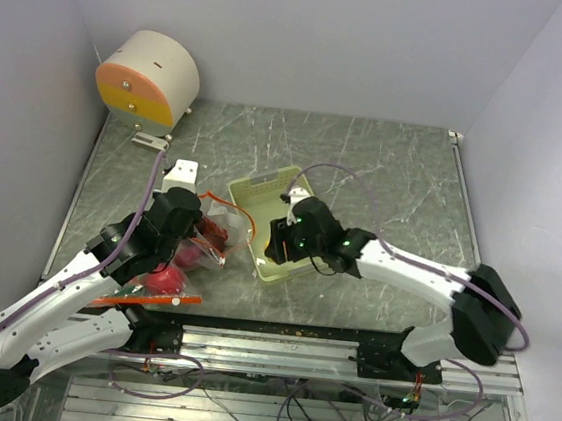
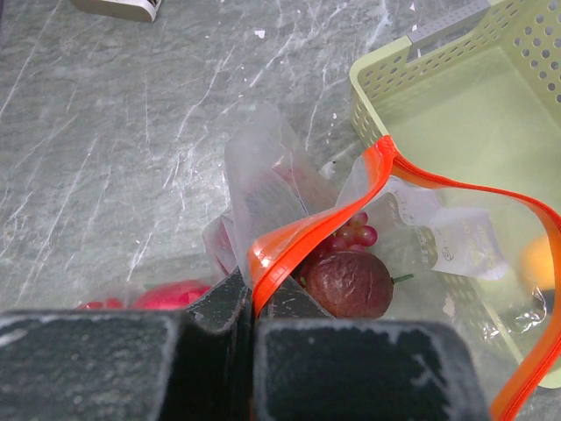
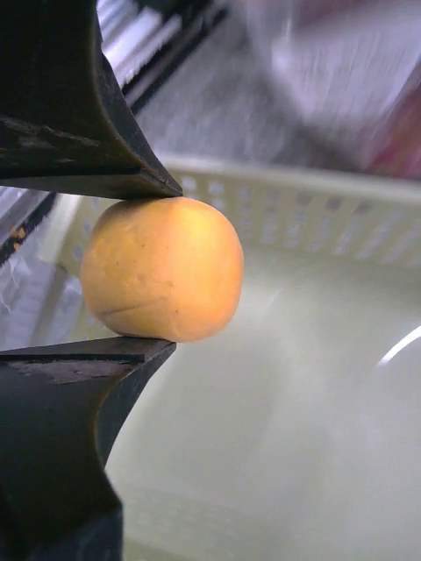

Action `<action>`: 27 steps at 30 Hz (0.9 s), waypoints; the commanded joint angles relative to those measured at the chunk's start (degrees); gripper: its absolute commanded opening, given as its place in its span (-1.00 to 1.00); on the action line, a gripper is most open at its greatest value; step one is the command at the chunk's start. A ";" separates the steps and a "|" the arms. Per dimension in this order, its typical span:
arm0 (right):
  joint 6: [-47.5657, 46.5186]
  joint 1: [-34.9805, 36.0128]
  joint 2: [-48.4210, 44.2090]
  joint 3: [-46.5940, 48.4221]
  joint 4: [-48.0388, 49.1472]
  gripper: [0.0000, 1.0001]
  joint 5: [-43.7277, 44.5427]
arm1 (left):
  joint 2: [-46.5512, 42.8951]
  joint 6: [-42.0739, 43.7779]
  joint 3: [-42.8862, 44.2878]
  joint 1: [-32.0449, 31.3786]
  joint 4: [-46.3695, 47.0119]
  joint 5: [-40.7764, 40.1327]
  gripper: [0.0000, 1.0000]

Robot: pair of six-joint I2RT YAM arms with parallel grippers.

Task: Place the food in the zip-top bag and seal the zipper
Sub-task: Pick up the fake fruit from the bin, then place the fake fruit in the zipper food storage bag.

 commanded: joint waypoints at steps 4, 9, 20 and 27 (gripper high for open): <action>-4.44 0.65 -17.33 0.33 8.87 -0.54 -10.12 | -0.56 0.02 0.54 -0.10 1.80 -0.68 -0.86; -7.06 5.83 -18.33 3.81 12.26 -0.48 -14.55 | -0.46 -0.12 0.35 -0.15 2.35 -0.25 -0.86; -7.50 7.12 -4.29 12.49 19.63 -0.16 -10.46 | -1.81 0.02 0.05 -0.13 2.88 1.36 -0.86; -7.26 7.10 1.71 15.56 20.15 0.62 -9.02 | -2.35 0.45 0.26 -0.10 2.78 1.75 -0.86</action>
